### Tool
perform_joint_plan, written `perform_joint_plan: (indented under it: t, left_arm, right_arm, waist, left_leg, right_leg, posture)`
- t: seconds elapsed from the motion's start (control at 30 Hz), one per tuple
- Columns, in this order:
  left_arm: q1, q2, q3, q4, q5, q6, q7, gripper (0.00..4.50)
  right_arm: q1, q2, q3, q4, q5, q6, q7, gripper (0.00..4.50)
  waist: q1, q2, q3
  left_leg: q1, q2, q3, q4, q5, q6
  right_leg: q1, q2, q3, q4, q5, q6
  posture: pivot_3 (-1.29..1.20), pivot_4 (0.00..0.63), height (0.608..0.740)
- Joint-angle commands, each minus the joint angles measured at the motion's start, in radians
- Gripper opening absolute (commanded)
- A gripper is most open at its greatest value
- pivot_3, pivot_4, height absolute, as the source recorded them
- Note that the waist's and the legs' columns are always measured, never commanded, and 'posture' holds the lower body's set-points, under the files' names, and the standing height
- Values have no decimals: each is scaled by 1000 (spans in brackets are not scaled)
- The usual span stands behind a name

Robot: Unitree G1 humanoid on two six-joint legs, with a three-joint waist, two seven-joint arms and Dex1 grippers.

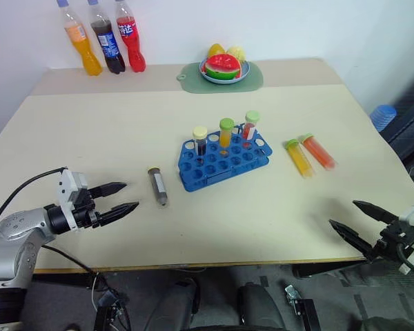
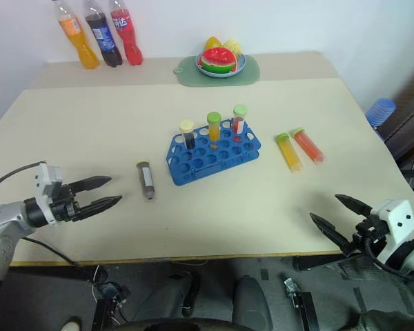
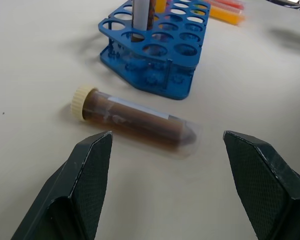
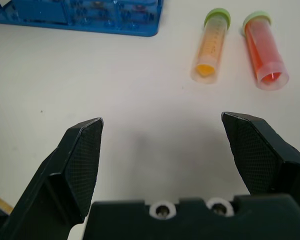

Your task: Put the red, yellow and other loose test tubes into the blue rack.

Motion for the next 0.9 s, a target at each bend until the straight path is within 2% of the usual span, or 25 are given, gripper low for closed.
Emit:
perform_joint_plan:
  t: [0.03,0.4,0.57,0.7,0.8,0.9]
  left_arm:
    - [-11,16,31,-36,-11,5,1,3647]
    - [-106,-10,1,-82,-73,58,-25,3647]
    - [-150,-20,-61,-133,-68,51,-70,3647]
    - [-180,-33,-113,-183,-66,62,-76,3647]
    - [-191,-47,-131,-206,-61,61,-65,3647]
    - [-166,-51,-134,-231,-57,58,-58,3647]
  right_arm:
    - [-13,-11,-30,-12,9,0,2,4192]
    - [-142,-36,1,-1,-6,59,-48,4192]
    - [-382,-178,88,123,-21,200,-41,4192]
    - [-630,-284,257,315,-76,291,30,4192]
    - [-913,-283,421,599,-166,334,96,4192]
    - [-1124,-251,540,853,-271,314,132,4192]
  waist:
    - [0,0,0]
    - [-1,0,0]
    - [-5,3,2]
    - [-5,3,2]
    - [-9,3,3]
    - [-13,4,3]
  left_leg:
    - [0,0,0,0,0,0]
    - [0,0,0,0,0,0]
    - [0,0,1,1,0,0]
    - [-1,0,1,0,0,0]
    - [-2,0,2,0,0,0]
    - [-3,0,2,0,0,0]
  right_leg:
    - [0,0,0,0,0,0]
    - [0,0,0,0,0,0]
    - [0,0,0,0,0,0]
    - [0,0,-1,0,0,0]
    - [0,0,-1,-1,1,1]
    - [-1,1,-1,0,2,3]
  posture:
    - [0,150,740]
    - [0,150,740]
    - [0,150,740]
    - [0,150,740]
    - [0,150,740]
    - [0,150,740]
